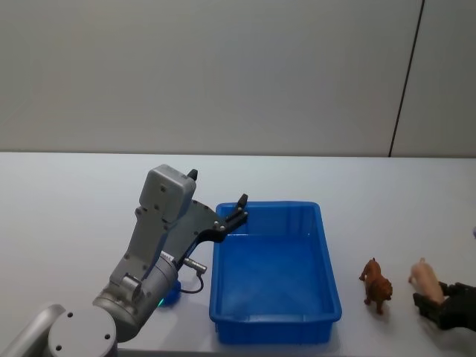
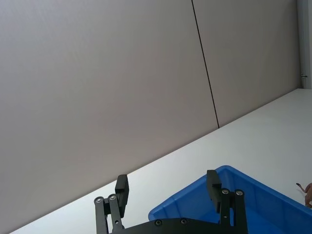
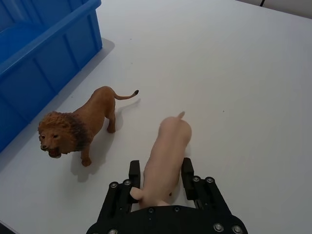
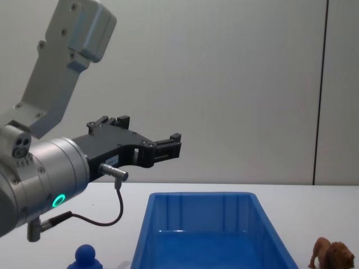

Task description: Pick up the two dolls from the table and place them into the box.

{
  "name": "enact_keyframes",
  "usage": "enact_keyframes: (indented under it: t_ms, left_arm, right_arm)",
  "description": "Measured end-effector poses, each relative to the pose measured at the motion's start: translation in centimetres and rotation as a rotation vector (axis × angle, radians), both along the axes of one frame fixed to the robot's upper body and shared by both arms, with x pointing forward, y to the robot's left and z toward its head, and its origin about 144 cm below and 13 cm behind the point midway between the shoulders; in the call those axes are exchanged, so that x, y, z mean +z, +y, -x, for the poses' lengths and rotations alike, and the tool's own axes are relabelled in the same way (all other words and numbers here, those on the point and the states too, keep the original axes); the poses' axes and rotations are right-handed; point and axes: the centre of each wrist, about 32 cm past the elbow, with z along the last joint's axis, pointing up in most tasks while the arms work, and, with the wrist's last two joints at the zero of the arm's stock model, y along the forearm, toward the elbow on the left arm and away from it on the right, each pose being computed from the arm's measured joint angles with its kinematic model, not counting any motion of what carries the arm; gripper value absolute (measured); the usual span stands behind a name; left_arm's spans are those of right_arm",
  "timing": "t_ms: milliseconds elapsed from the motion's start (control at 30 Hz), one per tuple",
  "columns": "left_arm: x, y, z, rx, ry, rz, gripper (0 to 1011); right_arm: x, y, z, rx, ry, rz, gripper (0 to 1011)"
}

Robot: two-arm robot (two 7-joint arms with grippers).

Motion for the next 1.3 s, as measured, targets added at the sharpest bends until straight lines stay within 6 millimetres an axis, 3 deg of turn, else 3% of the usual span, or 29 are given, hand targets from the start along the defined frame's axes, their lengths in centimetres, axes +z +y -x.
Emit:
enact_keyframes:
  t_ms: [100, 200, 833, 1167, 1300]
  left_arm:
    - [0.0, 0.0, 0.0, 0.000, 0.000, 0.000, 1002]
    - [0.0, 0.0, 0.0, 0.000, 0.000, 0.000, 1002]
    - [0.0, 0.0, 0.0, 0.000, 0.000, 0.000, 1001]
    - [0.0, 0.0, 0.0, 0.000, 0.000, 0.000, 1001]
    - [0.0, 0.0, 0.0, 0.000, 0.000, 0.000, 1001]
  right_arm:
    - [0.0, 0.0, -0.1, -0.001, 0.002, -0.004, 426]
    - [0.1, 0.1, -0.2, -0.003, 0.000, -0.008, 369]
    - [2.1, 0.9, -0.8, -0.012, -0.179, -0.078, 369]
    - [4.2, 2.8, -1.0, 0.064, -0.270, -0.127, 369]
    - [4.8, 4.4, -1.2, 0.121, -0.285, -0.130, 369]
